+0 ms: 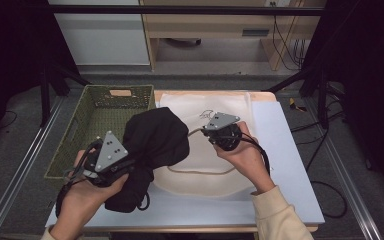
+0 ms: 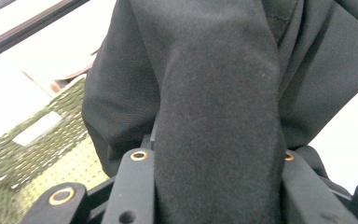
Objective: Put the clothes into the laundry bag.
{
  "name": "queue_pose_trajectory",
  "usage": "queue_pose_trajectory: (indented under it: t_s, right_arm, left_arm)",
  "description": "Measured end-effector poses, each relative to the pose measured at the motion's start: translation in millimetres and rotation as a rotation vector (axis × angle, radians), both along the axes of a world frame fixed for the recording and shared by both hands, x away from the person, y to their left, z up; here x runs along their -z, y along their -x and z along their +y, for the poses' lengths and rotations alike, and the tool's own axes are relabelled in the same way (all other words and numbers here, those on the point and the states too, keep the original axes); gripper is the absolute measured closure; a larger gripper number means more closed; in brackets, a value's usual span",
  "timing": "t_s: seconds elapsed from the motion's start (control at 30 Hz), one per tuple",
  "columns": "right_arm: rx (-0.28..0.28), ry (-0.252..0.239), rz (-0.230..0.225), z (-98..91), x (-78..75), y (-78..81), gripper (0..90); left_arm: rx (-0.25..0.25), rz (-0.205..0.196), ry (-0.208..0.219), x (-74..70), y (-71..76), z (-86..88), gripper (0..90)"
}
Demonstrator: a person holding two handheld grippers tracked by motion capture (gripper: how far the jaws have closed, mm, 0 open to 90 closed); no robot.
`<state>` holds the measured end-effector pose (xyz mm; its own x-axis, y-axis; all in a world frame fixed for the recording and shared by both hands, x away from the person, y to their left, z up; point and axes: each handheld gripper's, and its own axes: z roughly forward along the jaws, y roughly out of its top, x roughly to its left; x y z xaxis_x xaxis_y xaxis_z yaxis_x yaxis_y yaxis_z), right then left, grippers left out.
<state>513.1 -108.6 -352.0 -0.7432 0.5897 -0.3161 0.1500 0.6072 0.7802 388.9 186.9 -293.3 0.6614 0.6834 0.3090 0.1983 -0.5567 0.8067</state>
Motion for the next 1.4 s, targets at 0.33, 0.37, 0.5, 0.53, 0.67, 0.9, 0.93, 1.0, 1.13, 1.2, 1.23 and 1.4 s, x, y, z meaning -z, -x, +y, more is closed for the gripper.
queue_pose_trajectory:
  t_s: [0.33,0.37,0.5,0.53,0.67,0.9,0.93,1.0,1.13,1.2,1.23,1.4]
  right_arm:
    - [-0.003,-0.009,0.004,-1.3,-0.4,0.1,86.5]
    - [-0.004,-0.013,0.004,-1.9,-0.5,-0.2,86.5]
    - [-0.005,-0.017,0.009,-2.1,-0.1,-0.8,86.5]
    - [-0.005,-0.017,0.011,-2.0,-0.1,-0.6,86.5]
    - [-0.007,-0.019,0.011,-2.1,-0.5,-0.6,86.5]
    - [-0.011,-0.026,0.017,-3.3,-0.9,-1.2,86.5]
    - [-0.011,-0.026,0.017,-3.3,-0.9,-1.2,86.5]
    - [-0.012,-0.026,0.016,-3.8,-1.1,-1.3,86.5]
    - [-0.010,-0.034,0.017,-3.9,-1.6,-1.2,86.5]
    - [-0.011,-0.033,0.017,-3.7,-1.4,-1.3,86.6]
    - [-0.012,-0.033,0.018,-3.7,-1.3,-1.4,86.5]
    - [-0.013,-0.031,0.019,-3.3,-1.3,-1.3,86.5]
  left_arm:
    - [0.063,0.029,-0.030,18.1,7.9,-22.8,66.4]
    - [0.066,0.029,-0.027,19.3,8.7,-24.0,66.4]
    - [0.086,0.034,-0.035,22.5,14.1,-30.5,66.3]
    - [0.090,0.034,-0.036,22.7,15.3,-31.9,66.4]
    - [0.116,0.031,-0.052,24.0,20.3,-39.0,66.3]
    - [0.149,0.043,-0.076,34.9,23.8,-52.4,66.3]
    - [0.152,0.044,-0.084,36.4,23.3,-53.1,66.3]
    - [0.154,0.058,-0.090,41.7,21.9,-55.1,66.3]
    - [0.165,0.080,-0.102,51.0,21.0,-59.4,66.3]
    - [0.168,0.091,-0.103,55.8,21.5,-62.6,66.3]
    - [0.170,0.084,-0.110,57.4,21.1,-64.1,66.3]
    - [0.177,0.074,-0.135,65.4,17.8,-73.0,66.2]
